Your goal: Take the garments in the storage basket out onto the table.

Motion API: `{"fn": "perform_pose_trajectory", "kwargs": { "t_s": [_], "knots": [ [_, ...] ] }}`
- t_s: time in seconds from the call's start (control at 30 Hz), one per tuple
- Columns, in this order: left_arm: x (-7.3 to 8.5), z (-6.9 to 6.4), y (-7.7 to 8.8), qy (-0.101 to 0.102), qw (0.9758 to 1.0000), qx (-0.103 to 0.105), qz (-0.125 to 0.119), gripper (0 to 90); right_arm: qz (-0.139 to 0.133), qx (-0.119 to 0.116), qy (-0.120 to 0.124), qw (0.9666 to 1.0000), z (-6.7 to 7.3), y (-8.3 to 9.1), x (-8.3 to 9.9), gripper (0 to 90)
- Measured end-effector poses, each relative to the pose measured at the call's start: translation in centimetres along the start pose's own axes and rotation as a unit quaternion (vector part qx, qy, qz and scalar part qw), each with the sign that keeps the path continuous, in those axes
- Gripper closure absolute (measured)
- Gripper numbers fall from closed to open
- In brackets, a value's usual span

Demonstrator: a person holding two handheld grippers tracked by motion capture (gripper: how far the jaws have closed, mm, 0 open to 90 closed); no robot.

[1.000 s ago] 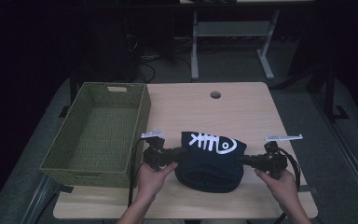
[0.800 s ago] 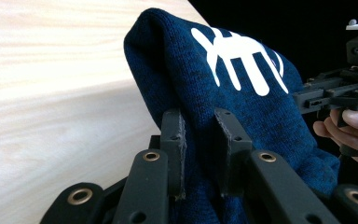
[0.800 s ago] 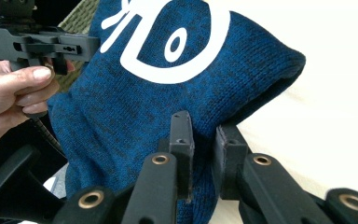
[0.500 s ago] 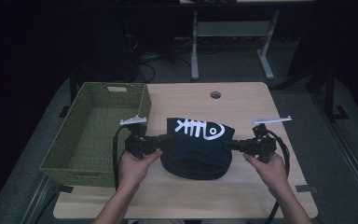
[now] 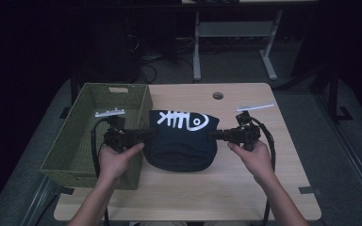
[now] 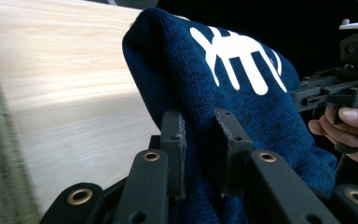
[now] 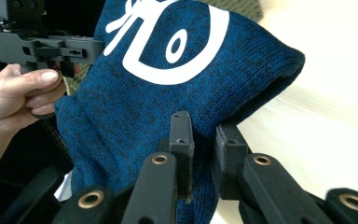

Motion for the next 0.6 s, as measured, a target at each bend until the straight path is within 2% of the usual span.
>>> {"fn": "perform_pose_trajectory", "kwargs": {
  "t_s": [0.17, 0.2, 0.3, 0.47, 0.6],
  "knots": [
    [-0.7, 1.0, 1.1, 0.005, 1.0, 0.001, -0.001, 75.4, -0.002, -0.01, 0.002, 1.0, 0.5, -1.1, -1.1, 79.6],
    [-1.1, 1.5, 1.6, 0.008, 1.0, 0.002, -0.003, 75.4, -0.002, -0.013, 0.002, 0.9999, 0.7, -1.8, -1.7, 79.6],
    [-1.2, 1.9, 2.1, 0.01, 0.9999, 0.001, -0.006, 75.4, -0.002, -0.019, 0.004, 0.9998, 1.0, -2.4, -2.2, 79.6],
    [-1.4, 3.4, 3.2, 0.024, 0.9997, 0.003, -0.007, 75.4, 0.003, -0.021, 0.007, 0.9997, 1.6, -3.7, -3.1, 79.6],
    [-1.6, 4.0, 3.8, 0.025, 0.9996, 0.005, -0.009, 75.4, 0.006, -0.024, 0.01, 0.9996, 2.0, -4.5, -3.5, 79.6]
  ]
}}
Point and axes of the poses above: each handheld gripper's, and its own axes: y roughly backward along the jaws, x roughly out of its underside, z roughly to its left, the point moved 2 cm from there along -y, roughly forward along the jaws, and after that the axes turned 8 degrees about -x, right-handed, at the moved point
